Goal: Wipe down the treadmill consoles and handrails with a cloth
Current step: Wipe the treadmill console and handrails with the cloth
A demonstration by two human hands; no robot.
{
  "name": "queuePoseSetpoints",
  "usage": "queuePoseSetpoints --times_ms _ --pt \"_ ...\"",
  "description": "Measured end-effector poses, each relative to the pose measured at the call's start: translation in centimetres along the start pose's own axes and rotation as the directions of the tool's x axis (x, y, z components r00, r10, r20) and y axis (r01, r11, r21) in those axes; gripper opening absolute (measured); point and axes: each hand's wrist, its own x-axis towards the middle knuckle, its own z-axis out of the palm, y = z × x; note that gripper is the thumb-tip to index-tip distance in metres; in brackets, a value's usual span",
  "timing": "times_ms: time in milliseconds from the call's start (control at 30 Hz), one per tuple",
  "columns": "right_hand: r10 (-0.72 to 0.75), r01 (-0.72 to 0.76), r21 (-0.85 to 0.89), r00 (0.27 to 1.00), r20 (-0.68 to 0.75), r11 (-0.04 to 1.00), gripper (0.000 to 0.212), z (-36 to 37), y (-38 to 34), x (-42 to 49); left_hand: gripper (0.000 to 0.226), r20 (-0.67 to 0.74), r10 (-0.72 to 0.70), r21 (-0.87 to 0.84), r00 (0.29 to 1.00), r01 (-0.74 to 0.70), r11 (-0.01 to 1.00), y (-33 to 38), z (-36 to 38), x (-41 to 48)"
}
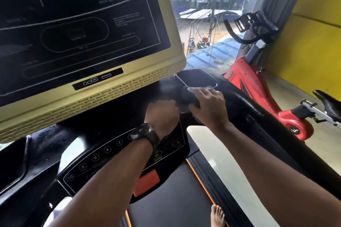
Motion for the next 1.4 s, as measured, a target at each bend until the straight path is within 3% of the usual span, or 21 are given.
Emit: queuePoseSetpoints --times_ms 100,200,333,500,633,700,900,1100,1200,1300,1400 --pt "-0.105 0.102 -0.074 0.994 -0.035 0.992 0.053 0.1 0.6 3.1 0.036 0.034 -0.051 -0.023 0.998 0.052 0.998 -0.7 -0.6 1.6" --pt "-0.186 0.197 -0.056 0.969 0.161 0.979 0.056 2.1 0.9 5.2 0.046 0.137 -0.146 -0.005 0.98 0.148 0.989 -1.8 -0.6 2.9" --pt "-0.247 0.222 0.111 0.827 0.505 0.969 0.065 5.7 1.5 5.3 0.065 0.262 -0.24 -0.064 0.935 0.265 0.962 -2.2 -0.2 3.5" --pt "-0.303 0.352 0.053 0.708 0.638 0.935 0.066 7.3 2.5 8.3 0.064 0.255 -0.249 0.011 0.935 0.254 0.967 -1.9 -0.2 3.8" --pt "-0.103 0.129 0.006 0.759 0.643 0.992 0.071 8.0 1.1 9.5 0.068 0.258 -0.257 0.001 0.931 0.266 0.964 -1.9 -0.2 3.7" --pt "-0.051 0.098 -0.038 0.769 0.637 0.994 0.071 7.9 0.3 8.1 0.07 0.247 -0.272 0.014 0.93 0.277 0.961 -1.8 -0.3 3.6" --pt "-0.245 0.258 0.068 0.754 0.609 0.964 0.06 8.0 1.5 8.6 0.057 0.213 -0.265 0.008 0.941 0.269 0.963 -1.5 -0.5 3.4" --pt "0.034 -0.053 0.01 0.772 0.634 0.999 0.058 8.1 -0.2 9.8 0.043 0.142 -0.246 0.001 0.959 0.248 0.969 -0.9 -1.1 2.5" --pt "-0.066 0.094 -0.015 0.792 0.607 0.995 0.063 7.5 0.0 6.4 0.045 0.098 -0.21 0.042 0.973 0.207 0.977 -1.1 -0.6 2.3" --pt "-0.223 0.236 0.064 0.747 0.626 0.97 0.062 7.2 1.8 7.1 0.046 0.091 -0.167 0.063 0.982 0.161 0.985 -1.3 -0.3 2.4" --pt "-0.201 0.22 0.054 0.725 0.659 0.974 0.064 6.8 2.8 9.4 0.048 0.094 -0.154 0.061 0.984 0.148 0.987 -1.7 0.0 2.5"
